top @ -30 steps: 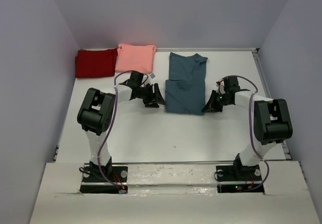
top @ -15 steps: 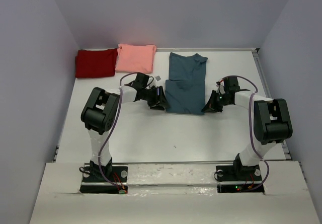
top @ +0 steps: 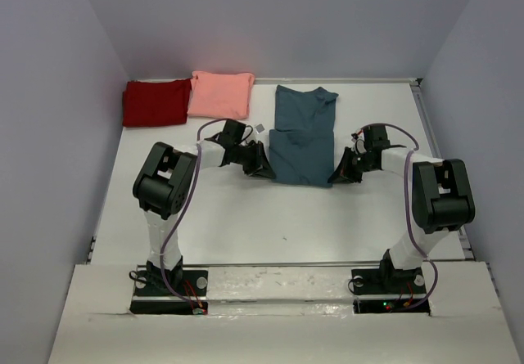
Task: Fold and stack the t-shirts
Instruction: Grab one side of the 2/3 rectangular tshirt with both arms
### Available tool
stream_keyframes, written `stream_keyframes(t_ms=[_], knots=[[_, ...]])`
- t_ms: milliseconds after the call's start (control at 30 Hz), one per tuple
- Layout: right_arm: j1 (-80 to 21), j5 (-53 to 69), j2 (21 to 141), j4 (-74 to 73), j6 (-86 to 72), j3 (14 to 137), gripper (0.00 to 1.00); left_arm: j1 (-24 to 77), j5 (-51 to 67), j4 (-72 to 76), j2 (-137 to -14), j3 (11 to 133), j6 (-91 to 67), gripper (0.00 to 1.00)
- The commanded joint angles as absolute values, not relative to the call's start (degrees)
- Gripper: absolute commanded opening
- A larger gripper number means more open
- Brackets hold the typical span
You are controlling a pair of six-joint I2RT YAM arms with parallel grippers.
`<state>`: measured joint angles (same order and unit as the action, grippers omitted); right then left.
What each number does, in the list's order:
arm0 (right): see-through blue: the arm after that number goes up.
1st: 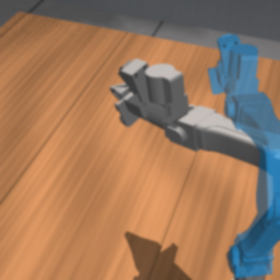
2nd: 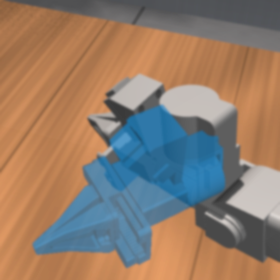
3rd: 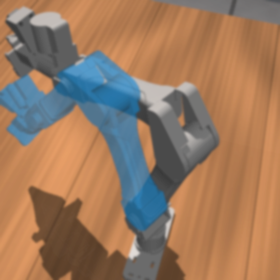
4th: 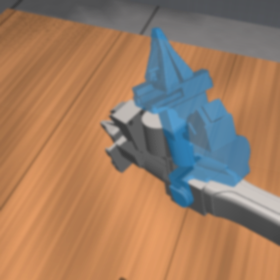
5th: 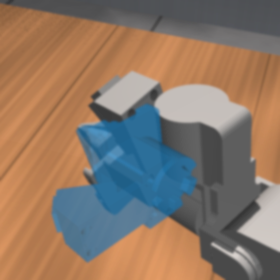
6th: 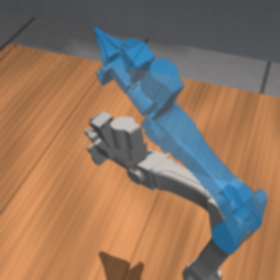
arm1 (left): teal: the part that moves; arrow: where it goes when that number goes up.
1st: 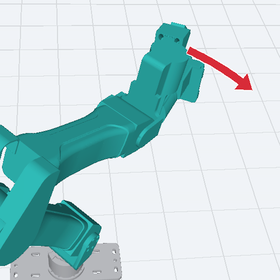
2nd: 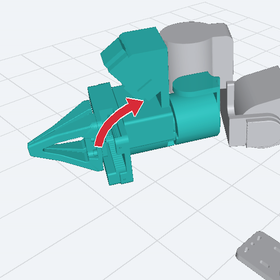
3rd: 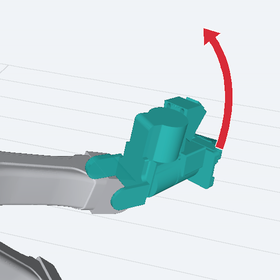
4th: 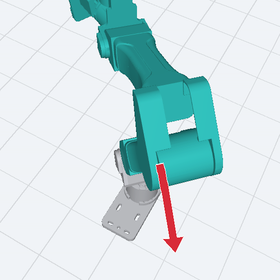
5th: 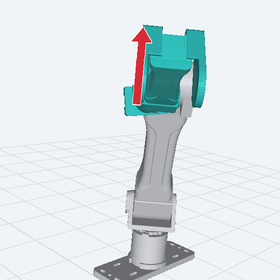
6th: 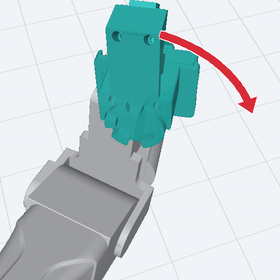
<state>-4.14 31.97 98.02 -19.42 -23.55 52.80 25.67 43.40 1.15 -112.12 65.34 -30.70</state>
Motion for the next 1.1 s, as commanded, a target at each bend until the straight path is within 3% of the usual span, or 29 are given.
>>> stream_keyframes(t_ms=[0, 1067], knots=[[-3.9, 32.3, 98.6, -18.2, -22.8, 55.1, 0.01, 25.9, 45.6, 2.7, -111.2, 64.3, -30.7, 0.00], [1.4, 32.5, 98.4, -21.8, -21.4, 55.3, 0.00, 20.3, 45.2, -4.9, -113.4, 67.6, -22.9, 0.00]])
